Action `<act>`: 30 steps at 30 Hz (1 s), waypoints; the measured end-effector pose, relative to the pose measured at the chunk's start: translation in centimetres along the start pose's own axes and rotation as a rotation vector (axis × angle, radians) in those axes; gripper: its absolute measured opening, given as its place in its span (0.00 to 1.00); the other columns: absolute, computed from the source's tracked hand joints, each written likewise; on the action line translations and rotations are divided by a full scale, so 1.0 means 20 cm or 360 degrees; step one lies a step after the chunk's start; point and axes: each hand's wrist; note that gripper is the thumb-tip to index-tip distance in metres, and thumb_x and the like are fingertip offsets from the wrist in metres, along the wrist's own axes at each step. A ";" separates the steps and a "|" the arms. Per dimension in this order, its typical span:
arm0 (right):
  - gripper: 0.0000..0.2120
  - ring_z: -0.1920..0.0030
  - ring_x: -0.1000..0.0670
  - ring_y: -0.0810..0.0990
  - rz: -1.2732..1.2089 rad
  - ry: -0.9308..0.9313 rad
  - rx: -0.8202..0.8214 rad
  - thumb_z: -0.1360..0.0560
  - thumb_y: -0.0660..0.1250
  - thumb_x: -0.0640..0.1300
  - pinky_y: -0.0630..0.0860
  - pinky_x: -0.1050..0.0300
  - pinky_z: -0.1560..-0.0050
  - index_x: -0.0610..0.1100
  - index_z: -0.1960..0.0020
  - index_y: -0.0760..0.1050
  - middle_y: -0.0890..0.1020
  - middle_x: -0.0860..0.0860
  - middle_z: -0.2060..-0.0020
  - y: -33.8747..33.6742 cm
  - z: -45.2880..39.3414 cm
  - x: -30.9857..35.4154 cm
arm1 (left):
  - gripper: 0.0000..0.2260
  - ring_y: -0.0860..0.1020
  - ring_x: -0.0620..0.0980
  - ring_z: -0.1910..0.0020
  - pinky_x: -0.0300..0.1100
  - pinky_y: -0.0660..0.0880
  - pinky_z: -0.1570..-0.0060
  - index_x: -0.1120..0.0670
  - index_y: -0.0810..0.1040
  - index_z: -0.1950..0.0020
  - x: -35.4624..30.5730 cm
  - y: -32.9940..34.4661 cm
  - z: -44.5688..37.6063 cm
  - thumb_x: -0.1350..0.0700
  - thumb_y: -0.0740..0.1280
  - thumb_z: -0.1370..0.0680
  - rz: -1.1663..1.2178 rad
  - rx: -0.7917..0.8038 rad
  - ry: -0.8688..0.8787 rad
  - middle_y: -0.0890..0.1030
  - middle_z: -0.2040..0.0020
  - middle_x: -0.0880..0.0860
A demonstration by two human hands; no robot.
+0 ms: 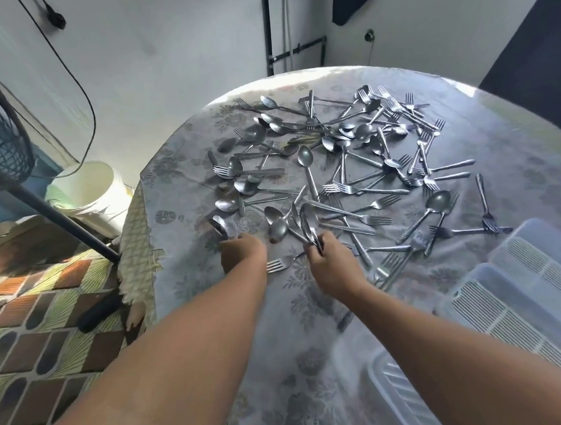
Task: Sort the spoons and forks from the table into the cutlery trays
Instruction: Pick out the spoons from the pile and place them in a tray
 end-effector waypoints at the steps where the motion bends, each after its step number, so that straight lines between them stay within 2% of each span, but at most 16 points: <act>1: 0.13 0.63 0.53 0.74 -0.0029 0.0002 -0.0009 0.16 0.60 0.55 0.67 0.50 0.63 0.44 0.47 0.70 0.77 0.51 0.61 -0.01 0.02 0.01 | 0.19 0.77 0.64 0.35 0.51 0.72 0.38 0.65 0.69 0.30 0.00 -0.02 0.03 0.53 0.58 0.15 0.0000 0.0001 0.0034 0.77 0.33 0.65; 3: 0.17 0.62 0.52 0.74 -0.0093 0.0006 -0.0030 0.16 0.59 0.58 0.66 0.50 0.63 0.44 0.48 0.70 0.77 0.50 0.61 -0.03 0.04 0.04 | 0.18 0.76 0.65 0.36 0.51 0.70 0.41 0.64 0.64 0.28 -0.01 -0.07 0.09 0.55 0.55 0.14 -0.0033 0.0037 0.0118 0.76 0.33 0.66; 5: 0.19 0.60 0.49 0.74 -0.0152 -0.0005 -0.0037 0.16 0.58 0.59 0.67 0.48 0.59 0.43 0.49 0.69 0.78 0.49 0.60 -0.06 0.07 0.06 | 0.15 0.77 0.65 0.38 0.50 0.69 0.47 0.62 0.64 0.30 0.00 -0.10 0.15 0.57 0.54 0.14 -0.0059 0.0105 0.0228 0.77 0.34 0.65; 9: 0.18 0.60 0.50 0.73 -0.0314 -0.0084 -0.0027 0.16 0.56 0.58 0.66 0.48 0.57 0.42 0.50 0.69 0.77 0.48 0.59 -0.12 0.12 0.08 | 0.10 0.79 0.60 0.47 0.51 0.75 0.47 0.58 0.63 0.36 0.01 -0.10 0.28 0.59 0.51 0.16 0.0052 0.0292 0.0236 0.79 0.39 0.61; 11: 0.19 0.58 0.47 0.73 -0.0337 -0.0145 0.0036 0.15 0.51 0.55 0.65 0.48 0.55 0.40 0.49 0.70 0.77 0.48 0.57 -0.18 0.14 0.05 | 0.14 0.81 0.61 0.49 0.53 0.79 0.49 0.56 0.62 0.33 0.04 -0.10 0.40 0.59 0.50 0.18 0.0157 0.0383 0.0245 0.81 0.42 0.61; 13: 0.19 0.54 0.44 0.73 -0.0304 -0.0236 0.0085 0.16 0.49 0.50 0.67 0.47 0.53 0.38 0.47 0.71 0.77 0.47 0.54 -0.24 0.16 0.01 | 0.19 0.82 0.66 0.45 0.58 0.79 0.50 0.55 0.64 0.33 0.07 -0.08 0.52 0.56 0.51 0.24 0.0260 0.0470 0.0256 0.80 0.41 0.64; 15: 0.13 0.55 0.42 0.74 -0.0444 -0.0233 0.0110 0.16 0.52 0.46 0.68 0.46 0.54 0.37 0.48 0.70 0.78 0.44 0.55 -0.32 0.18 -0.05 | 0.25 0.78 0.71 0.38 0.63 0.78 0.47 0.56 0.67 0.33 0.13 -0.01 0.58 0.52 0.52 0.29 0.0322 0.0452 0.0255 0.77 0.36 0.68; 16: 0.11 0.56 0.43 0.74 -0.0494 -0.0235 0.0132 0.16 0.54 0.44 0.68 0.47 0.55 0.38 0.48 0.70 0.78 0.44 0.56 -0.36 0.19 -0.09 | 0.25 0.77 0.72 0.38 0.66 0.78 0.45 0.57 0.69 0.34 0.15 0.01 0.65 0.51 0.53 0.29 0.0382 0.0439 0.0215 0.77 0.37 0.69; 17: 0.09 0.57 0.44 0.74 -0.0508 -0.0270 0.0161 0.16 0.55 0.45 0.69 0.48 0.56 0.40 0.48 0.70 0.77 0.45 0.58 -0.41 0.20 -0.14 | 0.23 0.80 0.70 0.43 0.66 0.79 0.49 0.58 0.72 0.37 0.18 0.03 0.75 0.51 0.54 0.28 0.0468 0.0422 0.0178 0.79 0.41 0.69; 18: 0.09 0.59 0.45 0.74 -0.0503 -0.0292 0.0185 0.16 0.55 0.46 0.70 0.48 0.56 0.42 0.48 0.69 0.76 0.46 0.59 -0.45 0.22 -0.19 | 0.18 0.84 0.66 0.55 0.60 0.81 0.60 0.59 0.75 0.43 0.18 0.03 0.88 0.52 0.56 0.26 0.0556 0.0412 0.0165 0.81 0.51 0.68; 19: 0.09 0.60 0.45 0.74 -0.0499 -0.0311 0.0203 0.16 0.55 0.47 0.71 0.48 0.57 0.43 0.49 0.69 0.76 0.47 0.60 -0.49 0.23 -0.25 | 0.13 0.80 0.58 0.70 0.47 0.77 0.74 0.58 0.76 0.48 0.19 0.03 1.01 0.53 0.57 0.23 0.0627 0.0411 0.0141 0.78 0.62 0.63; 20: 0.09 0.62 0.46 0.73 -0.0498 -0.0326 0.0220 0.17 0.55 0.48 0.72 0.47 0.59 0.44 0.49 0.69 0.75 0.47 0.61 -0.54 0.25 -0.31 | 0.11 0.71 0.51 0.79 0.39 0.66 0.78 0.57 0.77 0.52 0.21 0.04 1.12 0.54 0.57 0.21 0.0686 0.0418 0.0112 0.74 0.70 0.56; 21: 0.09 0.63 0.46 0.73 -0.0511 -0.0337 0.0237 0.17 0.55 0.48 0.72 0.47 0.61 0.44 0.50 0.69 0.76 0.47 0.62 -0.59 0.27 -0.38 | 0.11 0.65 0.47 0.81 0.36 0.61 0.77 0.57 0.77 0.53 0.24 0.07 1.22 0.54 0.57 0.19 0.0720 0.0421 0.0097 0.71 0.73 0.52; 24: 0.08 0.64 0.48 0.73 -0.0524 -0.0296 0.0255 0.17 0.57 0.49 0.72 0.49 0.61 0.45 0.51 0.69 0.76 0.48 0.62 -0.75 0.35 -0.56 | 0.10 0.64 0.47 0.78 0.37 0.60 0.75 0.57 0.76 0.50 0.33 0.20 1.47 0.55 0.57 0.18 0.0763 0.0474 0.0075 0.70 0.72 0.50; 27: 0.04 0.59 0.43 0.78 -0.0484 -0.0206 0.0170 0.16 0.58 0.46 0.77 0.46 0.59 0.46 0.48 0.69 0.77 0.47 0.60 -0.88 0.38 -0.68 | 0.10 0.68 0.48 0.74 0.38 0.64 0.73 0.56 0.75 0.51 0.38 0.33 1.65 0.59 0.55 0.18 0.0712 0.0545 0.0056 0.74 0.68 0.51; 30: 0.03 0.59 0.43 0.78 -0.0500 -0.0077 0.0221 0.17 0.58 0.46 0.77 0.44 0.60 0.46 0.47 0.69 0.78 0.45 0.59 -0.98 0.43 -0.84 | 0.10 0.80 0.55 0.58 0.44 0.76 0.56 0.54 0.80 0.52 0.44 0.46 1.79 0.56 0.59 0.18 0.0482 0.0525 0.0071 0.82 0.56 0.54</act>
Point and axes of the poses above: each hand's wrist, its own z-axis away from the middle knuckle, its own y-axis out of the palm, x = y × z
